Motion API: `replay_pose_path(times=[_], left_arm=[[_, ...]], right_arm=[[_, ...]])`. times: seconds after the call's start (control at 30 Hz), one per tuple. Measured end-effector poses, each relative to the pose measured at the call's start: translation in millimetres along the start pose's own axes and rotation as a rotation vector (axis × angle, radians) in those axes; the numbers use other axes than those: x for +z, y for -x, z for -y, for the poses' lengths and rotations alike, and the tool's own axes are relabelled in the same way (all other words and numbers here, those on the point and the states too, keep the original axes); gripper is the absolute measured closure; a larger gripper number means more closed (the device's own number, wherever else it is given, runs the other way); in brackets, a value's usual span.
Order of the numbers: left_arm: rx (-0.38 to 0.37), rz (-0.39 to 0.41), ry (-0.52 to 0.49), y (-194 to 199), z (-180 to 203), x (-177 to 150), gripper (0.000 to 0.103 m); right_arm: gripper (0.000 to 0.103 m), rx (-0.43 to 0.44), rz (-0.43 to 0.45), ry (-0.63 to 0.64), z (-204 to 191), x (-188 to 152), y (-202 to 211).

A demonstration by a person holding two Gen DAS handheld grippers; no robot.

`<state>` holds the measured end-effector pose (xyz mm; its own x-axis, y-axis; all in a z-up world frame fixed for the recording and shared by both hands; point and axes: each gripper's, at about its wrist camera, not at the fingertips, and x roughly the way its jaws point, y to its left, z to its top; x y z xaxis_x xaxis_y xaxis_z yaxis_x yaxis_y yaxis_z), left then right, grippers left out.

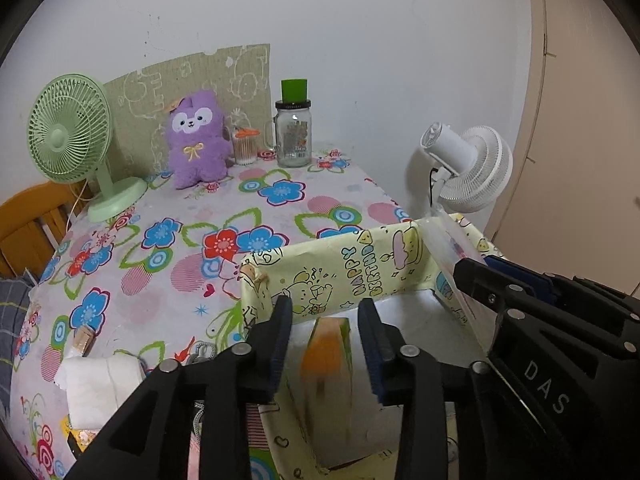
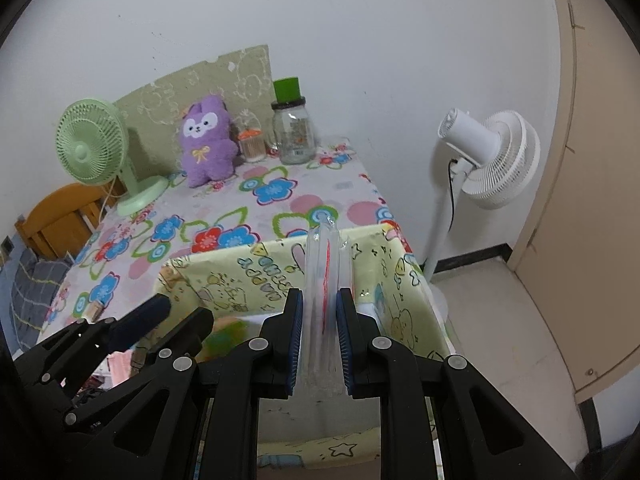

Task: Organize soft objects
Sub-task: 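Carry the orange box and straw bag with both tools over the fabric box, then open the left tool to drop the orange box while the right tool releases the straw bag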

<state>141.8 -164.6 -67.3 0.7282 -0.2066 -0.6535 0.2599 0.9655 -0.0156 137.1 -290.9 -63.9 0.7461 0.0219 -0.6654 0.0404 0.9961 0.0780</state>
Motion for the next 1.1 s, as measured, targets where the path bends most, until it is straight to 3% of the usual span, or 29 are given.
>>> replay_pose_path(times=[0.27, 0.4, 0.47, 0.53, 0.67, 1.1], left_arm=[[-0.011, 0.001, -0.052, -9, 3, -1, 0.044], [-0.026, 0.0, -0.062, -10, 4, -1, 0.041], [-0.056, -0.003, -0.058, -7, 3, -1, 0.032], [-0.068, 0.008, -0.061, -3, 5, -1, 0.019], [-0.015, 0.042, -0.076, 8, 7, -2, 0.001], [-0.014, 0.07, -0.024, 44, -19, -10, 0.0]], right_arm=[[0.078, -0.013, -0.041, -0.012, 1, -2, -14], [0.07, -0.043, -0.045, -0.017, 1, -2, -16], [0.061, -0.054, -0.04, -0.027, 3, -1, -14], [0.034, -0.046, -0.029, -0.036, 3, -1, -11], [0.026, -0.059, 0.014, -0.019, -3, -2, 1], [0.009, -0.048, 0.09, 0.012, -30, -10, 35]])
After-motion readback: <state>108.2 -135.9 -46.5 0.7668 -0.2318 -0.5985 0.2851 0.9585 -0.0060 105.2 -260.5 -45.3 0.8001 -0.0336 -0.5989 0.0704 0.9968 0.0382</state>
